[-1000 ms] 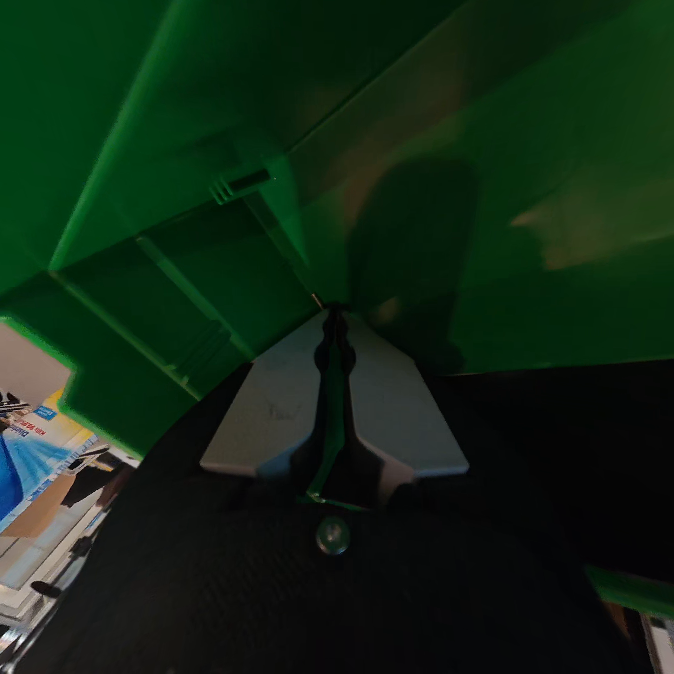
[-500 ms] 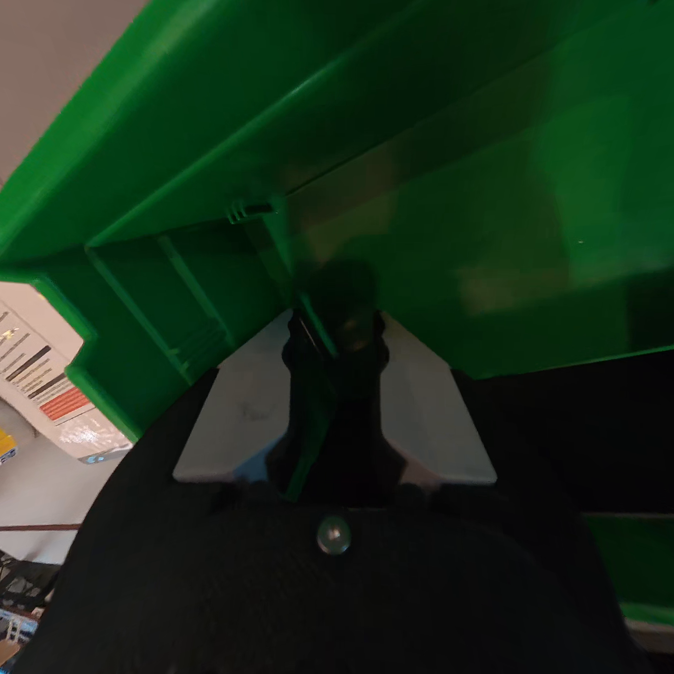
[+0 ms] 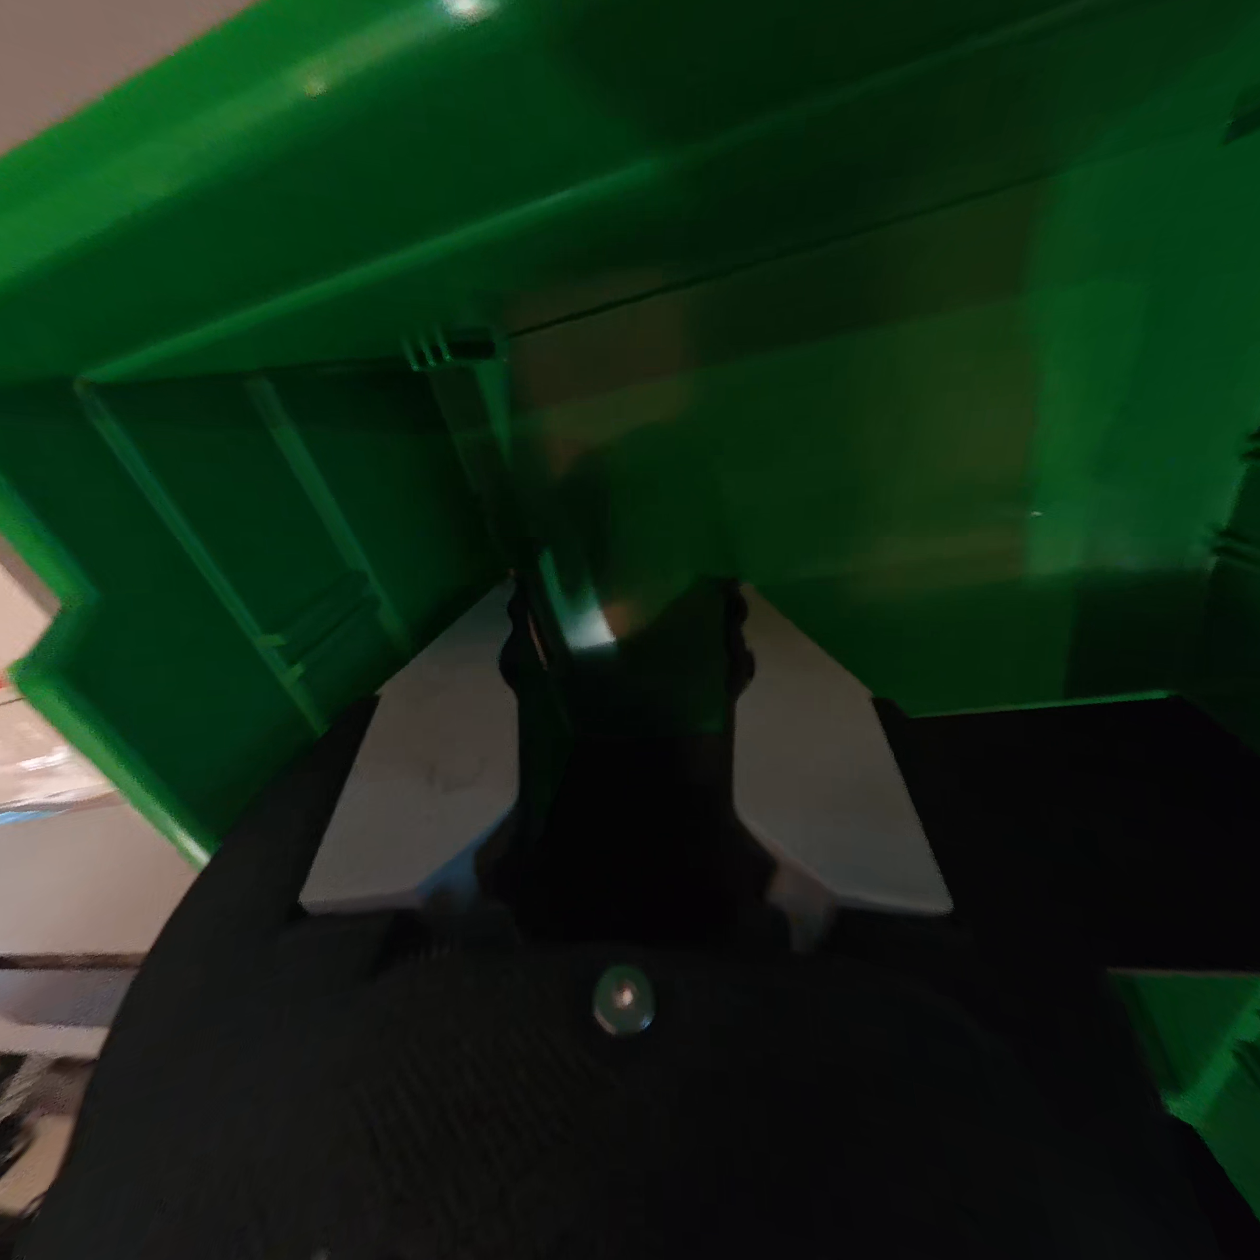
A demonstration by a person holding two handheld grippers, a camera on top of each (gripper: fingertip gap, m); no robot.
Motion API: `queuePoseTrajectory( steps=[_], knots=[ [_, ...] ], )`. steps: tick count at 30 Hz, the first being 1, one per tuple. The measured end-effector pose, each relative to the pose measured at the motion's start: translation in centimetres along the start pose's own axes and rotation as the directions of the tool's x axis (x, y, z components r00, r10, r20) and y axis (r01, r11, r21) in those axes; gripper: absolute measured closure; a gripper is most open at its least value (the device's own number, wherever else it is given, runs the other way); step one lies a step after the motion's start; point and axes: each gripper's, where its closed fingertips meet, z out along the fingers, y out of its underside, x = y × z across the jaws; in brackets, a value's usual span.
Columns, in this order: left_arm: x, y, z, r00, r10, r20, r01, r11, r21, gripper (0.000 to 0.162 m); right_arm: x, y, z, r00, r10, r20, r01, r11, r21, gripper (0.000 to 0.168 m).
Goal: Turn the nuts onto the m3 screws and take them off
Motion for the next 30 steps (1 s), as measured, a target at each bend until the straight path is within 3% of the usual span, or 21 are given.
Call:
queuePoseTrajectory(
  steps=[3, 6, 8, 10, 15, 19, 24, 30],
  knots=[
    [1.1, 0.0, 0.1, 0.992, -0.036, -0.117, 0.039, 0.999, 0.026, 0.123, 0.0, 0.0, 0.0, 1.000, -0.002, 0.000, 0.002, 1.000, 0.002, 0.132],
    [2.2, -1.4, -0.8, 0.967, -0.043, -0.251, 0.079, 0.988, 0.132, 0.093, -0.1, 0.0, 0.0, 1.000, -0.002, 0.002, 0.002, 1.000, 0.002, 0.132],
    [3.4, -2.7, -3.1, 0.930, -0.008, -0.369, 0.109, 0.961, 0.253, 0.104, -0.1, 0.1, 0.0, 1.000, -0.003, 0.001, 0.003, 1.000, -0.002, 0.132],
    [4.1, -3.1, -5.8, 0.909, 0.045, -0.413, 0.110, 0.933, 0.342, 0.104, 0.0, 0.1, 0.1, 1.000, -0.004, -0.002, 0.004, 1.000, -0.006, 0.132],
    [3.2, -0.9, -10.5, 0.948, 0.095, -0.304, 0.052, 0.895, 0.443, 0.089, 0.0, 0.0, 0.0, 1.000, -0.008, -0.008, 0.008, 1.000, 0.000, 0.133],
    [0.2, 2.3, -11.4, 0.992, 0.034, -0.118, 0.023, 0.893, 0.450, 0.088, -0.2, -0.3, -0.1, 1.000, -0.026, -0.010, 0.026, 1.000, 0.006, 0.133],
    [-1.9, 7.2, -9.9, 0.999, -0.029, -0.030, 0.038, 0.932, 0.361, 0.087, -0.4, -0.4, -0.3, 0.998, -0.053, -0.020, 0.053, 0.999, 0.008, 0.132],
    [-3.8, 11.9, -5.1, 0.998, -0.045, 0.052, 0.038, 0.991, 0.130, 0.089, -1.0, -0.8, -0.4, 0.997, -0.080, -0.016, 0.080, 0.997, 0.017, 0.132]
  ],
)
